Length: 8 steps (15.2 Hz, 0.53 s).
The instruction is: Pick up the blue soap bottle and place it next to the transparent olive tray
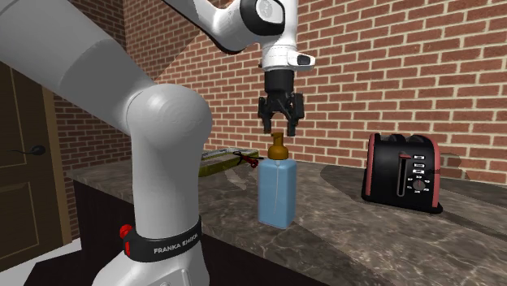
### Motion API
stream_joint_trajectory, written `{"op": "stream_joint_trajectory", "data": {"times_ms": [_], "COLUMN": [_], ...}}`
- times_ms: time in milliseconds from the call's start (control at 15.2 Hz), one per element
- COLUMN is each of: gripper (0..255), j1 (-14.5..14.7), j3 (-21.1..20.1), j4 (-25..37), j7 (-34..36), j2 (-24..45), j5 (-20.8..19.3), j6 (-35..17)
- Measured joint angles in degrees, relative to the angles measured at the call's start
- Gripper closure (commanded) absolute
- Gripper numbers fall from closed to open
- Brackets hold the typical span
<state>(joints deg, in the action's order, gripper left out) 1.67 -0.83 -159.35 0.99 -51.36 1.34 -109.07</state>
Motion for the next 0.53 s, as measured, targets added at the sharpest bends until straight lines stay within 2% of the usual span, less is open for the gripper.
{"op": "stream_joint_trajectory", "data": {"times_ms": [132, 528], "gripper": [0, 0], "j1": [0.0, 0.0], "j3": [0.0, 0.0], "j4": [-1.4, -1.9], "j7": [0.0, -0.1], "j2": [0.2, 0.4], "j5": [0.0, 0.0], "j6": [-1.6, -2.3]}}
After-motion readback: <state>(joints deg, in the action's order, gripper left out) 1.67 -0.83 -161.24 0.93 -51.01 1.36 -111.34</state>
